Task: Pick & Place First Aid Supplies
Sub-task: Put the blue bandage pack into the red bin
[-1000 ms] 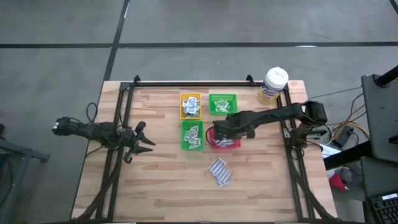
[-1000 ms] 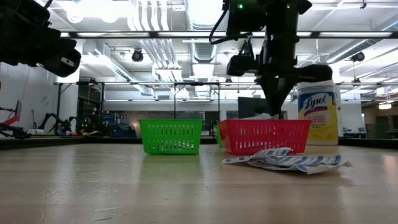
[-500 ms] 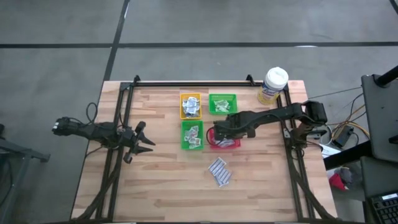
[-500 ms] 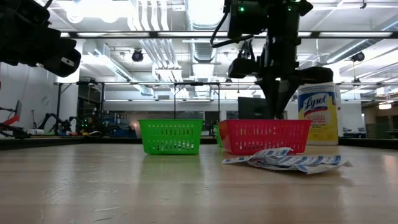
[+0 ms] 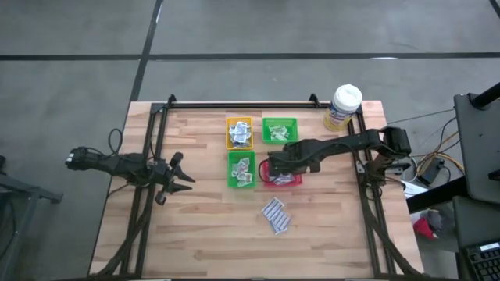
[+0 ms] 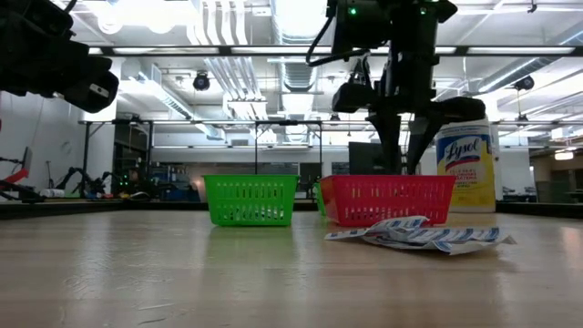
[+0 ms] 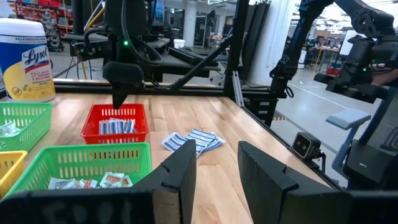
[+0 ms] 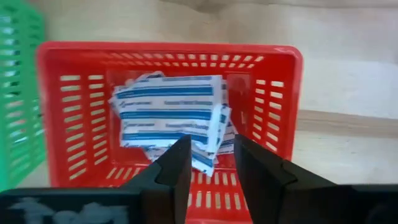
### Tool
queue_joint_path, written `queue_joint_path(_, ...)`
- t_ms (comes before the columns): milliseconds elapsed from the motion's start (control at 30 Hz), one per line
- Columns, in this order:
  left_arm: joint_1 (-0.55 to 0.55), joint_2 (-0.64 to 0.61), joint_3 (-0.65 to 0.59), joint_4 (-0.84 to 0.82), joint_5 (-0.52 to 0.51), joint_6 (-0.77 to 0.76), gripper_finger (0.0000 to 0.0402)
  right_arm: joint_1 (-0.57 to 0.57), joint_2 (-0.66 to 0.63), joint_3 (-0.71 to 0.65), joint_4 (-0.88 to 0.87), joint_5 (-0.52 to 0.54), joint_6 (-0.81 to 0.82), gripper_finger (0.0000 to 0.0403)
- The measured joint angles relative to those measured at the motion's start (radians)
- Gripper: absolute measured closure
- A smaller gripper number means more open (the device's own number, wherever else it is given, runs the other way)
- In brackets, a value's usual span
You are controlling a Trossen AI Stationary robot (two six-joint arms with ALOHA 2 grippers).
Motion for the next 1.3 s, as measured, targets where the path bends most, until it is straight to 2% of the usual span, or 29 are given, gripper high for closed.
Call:
queue_joint_path(367, 0.0, 0.0, 0.0, 0.0, 0.0, 0.0, 0.0287, 0.0, -0.001, 0.062, -0.017, -0.007, -0.112, 0.0268)
queue_joint_path(567, 0.0, 0.0, 0.0, 0.0, 0.0, -0.013, 0.0287, 0.018, -0.01, 0.096, -0.017, -0.145, -0.261, 0.0278)
queue_joint_path(733, 0.0, 0.0, 0.0, 0.0, 0.0, -0.013, 0.0287, 0.081, -0.011, 0.132, -0.005, -0.243, -0.378, 0.0289)
queue_joint_path(833, 0.0, 0.0, 0.0, 0.0, 0.0, -0.013, 0.0287, 0.136, -0.011, 0.137, -0.002, -0.247, -0.369, 0.0295)
queue_joint_path(1100, 0.0, 0.0, 0.0, 0.0, 0.0, -0.013, 0.0287, 0.248, 0.002, 0.132, 0.042, -0.219, -0.187, 0.0304)
queue_joint_path(1300, 0.0, 0.0, 0.0, 0.0, 0.0, -0.013, 0.0287, 0.256, 0.04, 0.132, 0.099, -0.201, -0.141, 0.0279)
